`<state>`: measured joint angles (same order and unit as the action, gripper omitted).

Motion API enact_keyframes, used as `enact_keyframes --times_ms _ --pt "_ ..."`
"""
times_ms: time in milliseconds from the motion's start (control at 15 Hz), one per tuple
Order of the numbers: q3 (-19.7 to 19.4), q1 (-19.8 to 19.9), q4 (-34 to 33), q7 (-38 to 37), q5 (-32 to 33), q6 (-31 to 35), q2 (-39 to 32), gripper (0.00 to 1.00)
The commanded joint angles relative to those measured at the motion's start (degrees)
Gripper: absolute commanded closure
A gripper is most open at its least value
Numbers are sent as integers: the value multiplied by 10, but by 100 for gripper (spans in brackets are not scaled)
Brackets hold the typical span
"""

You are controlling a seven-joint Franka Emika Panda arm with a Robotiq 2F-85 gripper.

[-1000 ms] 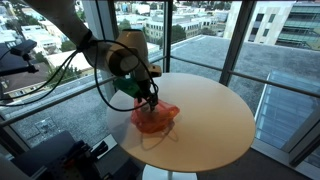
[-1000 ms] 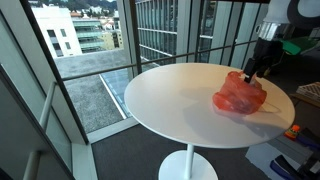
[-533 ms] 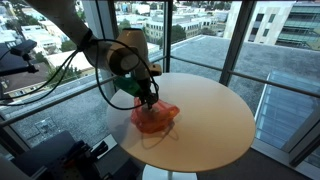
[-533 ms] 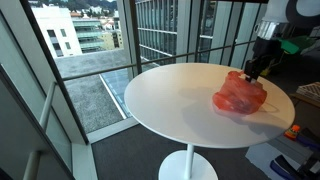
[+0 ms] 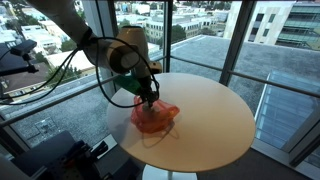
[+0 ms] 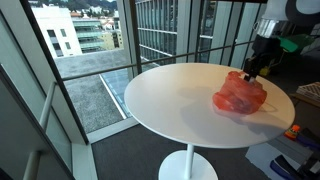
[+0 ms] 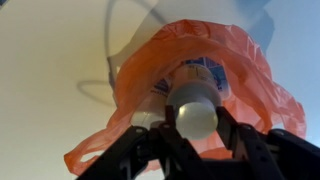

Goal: Take the white and orange bottle out of the plastic bag and put it on the table

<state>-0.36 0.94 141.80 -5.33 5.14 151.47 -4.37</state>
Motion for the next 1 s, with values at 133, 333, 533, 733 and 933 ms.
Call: enact_keyframes --times_ms 133,333,533,733,933 --pt "-2 -5 -11 -5 12 -41 60 81" --pt "-3 1 -21 -5 18 -77 91 81" --pt "-7 12 -39 -5 30 -113 118 81" --pt "-14 28 -60 -6 43 -136 133 81" --pt "-25 47 -81 -10 56 -149 135 81"
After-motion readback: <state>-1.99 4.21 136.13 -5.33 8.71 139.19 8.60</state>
